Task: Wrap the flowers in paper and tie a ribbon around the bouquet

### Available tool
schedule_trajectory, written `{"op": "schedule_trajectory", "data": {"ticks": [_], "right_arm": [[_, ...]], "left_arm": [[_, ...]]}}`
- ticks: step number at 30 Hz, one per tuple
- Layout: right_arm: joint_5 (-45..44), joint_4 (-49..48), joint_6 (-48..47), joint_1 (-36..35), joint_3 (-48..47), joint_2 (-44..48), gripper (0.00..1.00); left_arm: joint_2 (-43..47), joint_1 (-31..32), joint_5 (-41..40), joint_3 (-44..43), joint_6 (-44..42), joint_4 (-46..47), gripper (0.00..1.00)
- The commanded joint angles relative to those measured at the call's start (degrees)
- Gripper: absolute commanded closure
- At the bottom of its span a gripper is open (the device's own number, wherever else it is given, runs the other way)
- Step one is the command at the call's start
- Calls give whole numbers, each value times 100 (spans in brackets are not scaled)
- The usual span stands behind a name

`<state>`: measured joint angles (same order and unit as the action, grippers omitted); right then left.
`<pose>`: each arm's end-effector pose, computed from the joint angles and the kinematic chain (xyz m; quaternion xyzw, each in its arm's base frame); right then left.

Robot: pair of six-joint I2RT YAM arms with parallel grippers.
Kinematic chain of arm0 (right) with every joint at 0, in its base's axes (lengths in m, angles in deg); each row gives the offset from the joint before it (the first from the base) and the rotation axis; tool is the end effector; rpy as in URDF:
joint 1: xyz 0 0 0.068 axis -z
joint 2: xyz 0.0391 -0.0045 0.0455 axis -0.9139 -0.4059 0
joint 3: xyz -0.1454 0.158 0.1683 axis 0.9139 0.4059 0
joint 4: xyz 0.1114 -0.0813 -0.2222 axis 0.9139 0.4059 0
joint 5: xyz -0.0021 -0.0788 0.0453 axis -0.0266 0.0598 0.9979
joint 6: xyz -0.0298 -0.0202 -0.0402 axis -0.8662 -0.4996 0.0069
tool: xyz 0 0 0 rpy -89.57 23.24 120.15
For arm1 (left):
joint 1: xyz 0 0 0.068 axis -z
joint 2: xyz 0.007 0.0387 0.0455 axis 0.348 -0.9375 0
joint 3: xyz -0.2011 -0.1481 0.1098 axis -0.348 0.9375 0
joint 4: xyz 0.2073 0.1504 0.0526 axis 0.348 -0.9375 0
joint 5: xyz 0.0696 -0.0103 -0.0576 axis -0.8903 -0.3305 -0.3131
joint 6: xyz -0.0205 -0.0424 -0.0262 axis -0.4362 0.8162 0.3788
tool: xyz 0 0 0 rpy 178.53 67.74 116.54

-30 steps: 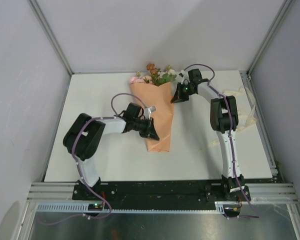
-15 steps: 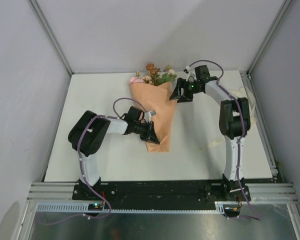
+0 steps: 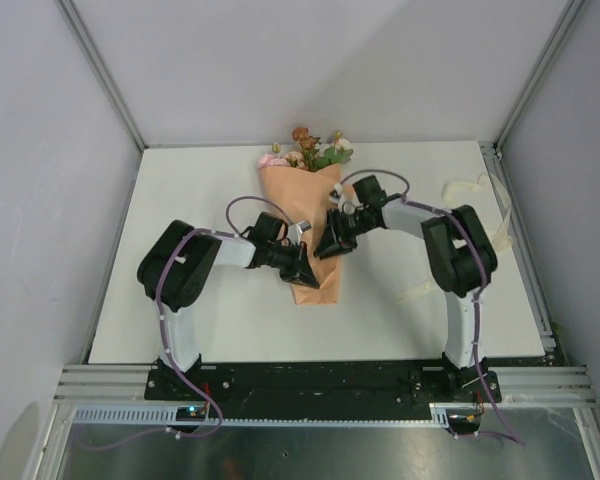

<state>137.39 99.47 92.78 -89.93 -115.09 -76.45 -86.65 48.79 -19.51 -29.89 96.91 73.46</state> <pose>0.3723 0.1961 0.1718 -0.1392 0.8548 0.4959 0.0639 0.2965 -0.1901 0.1015 0.1375 0.8722 -0.4641 0.0707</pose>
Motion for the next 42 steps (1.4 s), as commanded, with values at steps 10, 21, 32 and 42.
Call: {"op": "schedule_trajectory", "data": {"ticks": [10,21,32,42], "right_arm": [[-1586,1813,-1004,-369,-606,-1315,74],[-2036,2501,-1822,-582,-933,-1509,76],[-2041,2849,-2174,-612,-1076,-1765,82],[-2016,2913,-2202,-572,-1147,-1849,82]], "left_arm": [[1188,-382,-22,1185,1315,939,80],[-76,-1277,215,1152,1723,1645,85],[-655,-1902,258,245,1887,1705,87],[-1242,-2265,-100,-1030,2284,1719,86]]}}
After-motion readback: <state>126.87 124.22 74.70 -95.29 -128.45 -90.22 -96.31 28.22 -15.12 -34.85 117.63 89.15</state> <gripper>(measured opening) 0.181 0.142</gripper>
